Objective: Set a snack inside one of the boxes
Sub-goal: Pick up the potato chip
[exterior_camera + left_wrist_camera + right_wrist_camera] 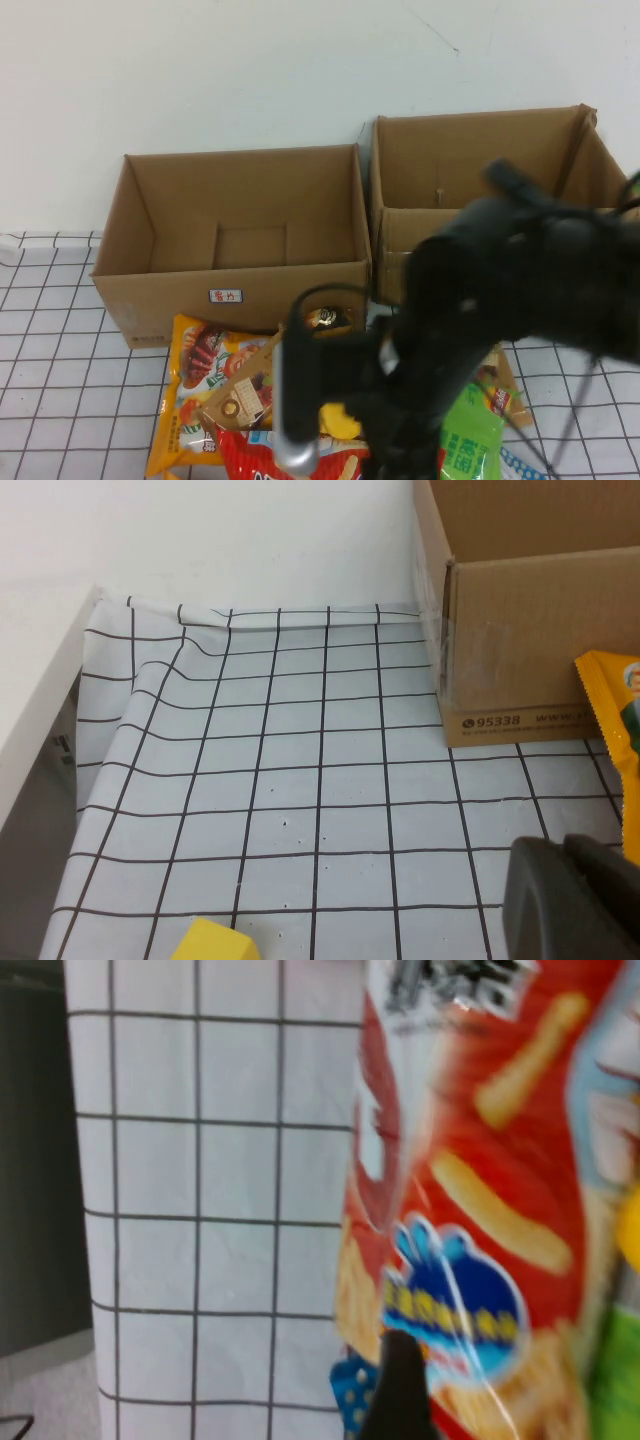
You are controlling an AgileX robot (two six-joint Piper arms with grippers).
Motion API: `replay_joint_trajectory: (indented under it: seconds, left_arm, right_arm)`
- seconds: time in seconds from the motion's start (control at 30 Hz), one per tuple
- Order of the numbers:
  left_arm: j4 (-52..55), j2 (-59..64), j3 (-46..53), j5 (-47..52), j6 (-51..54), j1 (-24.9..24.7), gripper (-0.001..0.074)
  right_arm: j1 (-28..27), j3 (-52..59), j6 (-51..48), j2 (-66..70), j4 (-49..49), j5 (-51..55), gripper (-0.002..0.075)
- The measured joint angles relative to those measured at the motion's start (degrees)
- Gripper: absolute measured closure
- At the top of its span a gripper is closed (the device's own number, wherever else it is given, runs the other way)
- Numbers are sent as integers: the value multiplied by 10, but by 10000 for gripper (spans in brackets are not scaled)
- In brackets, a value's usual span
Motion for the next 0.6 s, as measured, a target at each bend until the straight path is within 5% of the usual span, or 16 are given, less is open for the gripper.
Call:
replay_joint_trajectory:
  seconds: [0.6]
  left_arm:
    - [0,0,0,0,0,0,738]
  right_arm:
    - [53,-12,-4,111,-24,-75,152]
